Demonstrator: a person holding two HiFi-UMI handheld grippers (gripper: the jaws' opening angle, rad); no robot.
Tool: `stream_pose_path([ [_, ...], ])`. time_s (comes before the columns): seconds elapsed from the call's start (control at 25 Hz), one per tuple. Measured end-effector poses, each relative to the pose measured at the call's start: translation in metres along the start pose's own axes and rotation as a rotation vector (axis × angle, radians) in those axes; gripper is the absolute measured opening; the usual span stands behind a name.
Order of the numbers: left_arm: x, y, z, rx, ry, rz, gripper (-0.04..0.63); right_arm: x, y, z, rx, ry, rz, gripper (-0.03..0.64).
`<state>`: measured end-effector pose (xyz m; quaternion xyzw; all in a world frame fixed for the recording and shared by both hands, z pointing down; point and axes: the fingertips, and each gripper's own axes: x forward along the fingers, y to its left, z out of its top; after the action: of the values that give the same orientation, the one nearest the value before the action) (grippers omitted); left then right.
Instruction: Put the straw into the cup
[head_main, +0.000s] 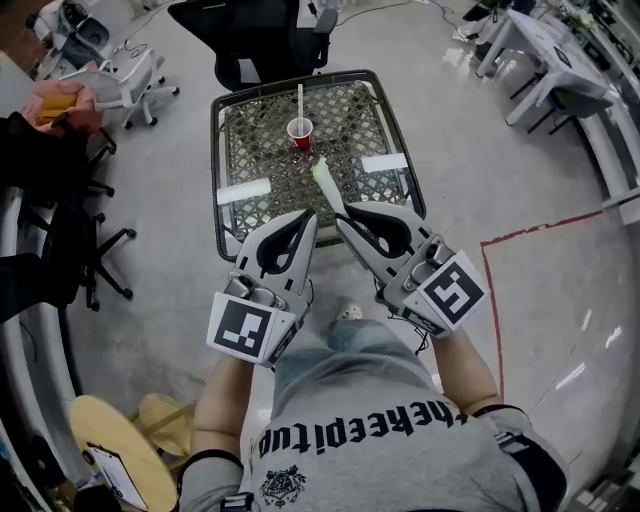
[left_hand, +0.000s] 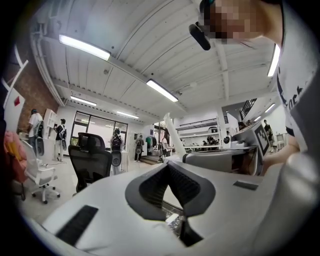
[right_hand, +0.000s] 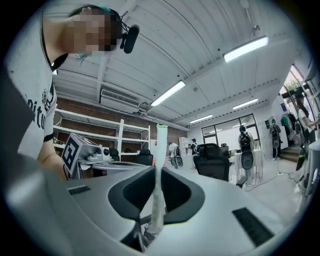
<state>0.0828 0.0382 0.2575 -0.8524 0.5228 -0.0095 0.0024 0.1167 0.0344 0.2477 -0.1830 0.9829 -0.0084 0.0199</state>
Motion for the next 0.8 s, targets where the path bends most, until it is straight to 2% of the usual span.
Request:
stream_pose_path([
  [0.36, 0.019, -0.006, -0.002, 0.021, 0.01, 0.014, 0.023, -0.004, -0.018, -0.002, 0.007, -0.015, 0.027, 0.054],
  [0.8, 0.039, 0.014, -0.005, 0.021, 0.024, -0.038, 0.023, 0.012, -0.039, -0.003, 0.017, -0.007, -0.044, 0.055],
])
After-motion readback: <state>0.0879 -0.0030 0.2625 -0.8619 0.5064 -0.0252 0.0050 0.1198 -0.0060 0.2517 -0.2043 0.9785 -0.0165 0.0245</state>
